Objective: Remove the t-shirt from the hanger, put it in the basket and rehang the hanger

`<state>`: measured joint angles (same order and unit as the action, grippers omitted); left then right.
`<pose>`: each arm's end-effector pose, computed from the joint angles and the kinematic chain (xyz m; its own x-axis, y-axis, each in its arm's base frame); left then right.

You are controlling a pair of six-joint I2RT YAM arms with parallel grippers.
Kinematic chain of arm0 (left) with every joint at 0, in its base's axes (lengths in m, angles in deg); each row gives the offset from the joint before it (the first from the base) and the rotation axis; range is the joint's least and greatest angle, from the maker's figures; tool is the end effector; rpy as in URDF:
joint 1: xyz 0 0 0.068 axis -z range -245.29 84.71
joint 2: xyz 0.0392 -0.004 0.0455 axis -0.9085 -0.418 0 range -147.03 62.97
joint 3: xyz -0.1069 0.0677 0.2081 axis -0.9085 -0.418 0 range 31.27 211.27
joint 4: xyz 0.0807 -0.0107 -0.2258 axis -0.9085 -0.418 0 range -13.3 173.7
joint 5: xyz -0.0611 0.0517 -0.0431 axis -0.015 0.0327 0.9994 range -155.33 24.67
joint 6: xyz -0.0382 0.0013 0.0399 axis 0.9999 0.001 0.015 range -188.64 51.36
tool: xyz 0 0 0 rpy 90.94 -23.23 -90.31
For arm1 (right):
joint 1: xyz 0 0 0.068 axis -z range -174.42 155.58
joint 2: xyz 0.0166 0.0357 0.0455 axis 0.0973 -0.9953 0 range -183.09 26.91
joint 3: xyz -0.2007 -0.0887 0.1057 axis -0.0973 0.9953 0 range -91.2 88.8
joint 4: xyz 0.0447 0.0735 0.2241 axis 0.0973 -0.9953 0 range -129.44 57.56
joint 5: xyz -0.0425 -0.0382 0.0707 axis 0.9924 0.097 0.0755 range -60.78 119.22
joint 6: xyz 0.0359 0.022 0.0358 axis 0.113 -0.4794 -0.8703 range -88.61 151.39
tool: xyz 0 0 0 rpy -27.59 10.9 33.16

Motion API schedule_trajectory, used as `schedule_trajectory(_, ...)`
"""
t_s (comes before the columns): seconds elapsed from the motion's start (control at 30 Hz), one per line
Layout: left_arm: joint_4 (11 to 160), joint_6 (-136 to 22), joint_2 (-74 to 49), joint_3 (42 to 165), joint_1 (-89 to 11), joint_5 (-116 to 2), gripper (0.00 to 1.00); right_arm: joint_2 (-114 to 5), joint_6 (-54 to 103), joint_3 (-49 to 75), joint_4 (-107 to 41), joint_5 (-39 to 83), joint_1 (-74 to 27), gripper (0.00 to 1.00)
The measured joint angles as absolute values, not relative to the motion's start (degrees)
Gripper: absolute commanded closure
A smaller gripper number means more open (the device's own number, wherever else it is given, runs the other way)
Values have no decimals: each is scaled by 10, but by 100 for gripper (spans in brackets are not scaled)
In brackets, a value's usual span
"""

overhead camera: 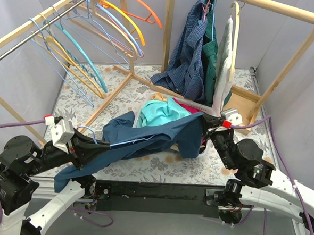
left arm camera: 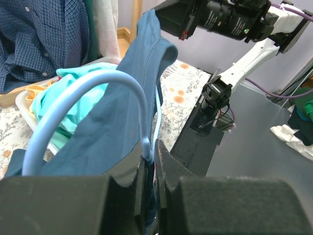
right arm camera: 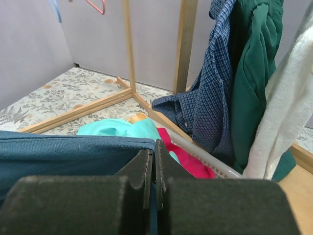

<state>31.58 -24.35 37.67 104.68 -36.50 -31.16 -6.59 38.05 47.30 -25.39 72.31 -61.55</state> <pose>0.0049 -0.0267 0.4113 -0.6650 -0.2937 -0.6866 0.5940 0.3492 -0.7247 0.0759 0.1141 0.3592 0.1485 0.1342 -0.9798 -0.4020 0.9134 0.0642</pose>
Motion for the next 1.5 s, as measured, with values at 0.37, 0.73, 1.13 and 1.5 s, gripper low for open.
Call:
schedule_trajectory(0.37, 313, -253, 360, 1091, -362, -280, 100, -104, 340, 503, -273, 720, -607, 99)
schedule_trajectory(0.73, 321, -259, 349, 1105, -358, -272, 100, -225, 312, 461, -326, 529, -593, 99)
schedule_trajectory(1.13, 334, -290, 276, 1032, -358, -314, 100, -206, 287, 462, -349, 426, -593, 29)
schedule_trajectory(1.5, 333, -301, 278, 1024, -358, -296, 100, -159, 377, 320, -512, 402, -590, 17)
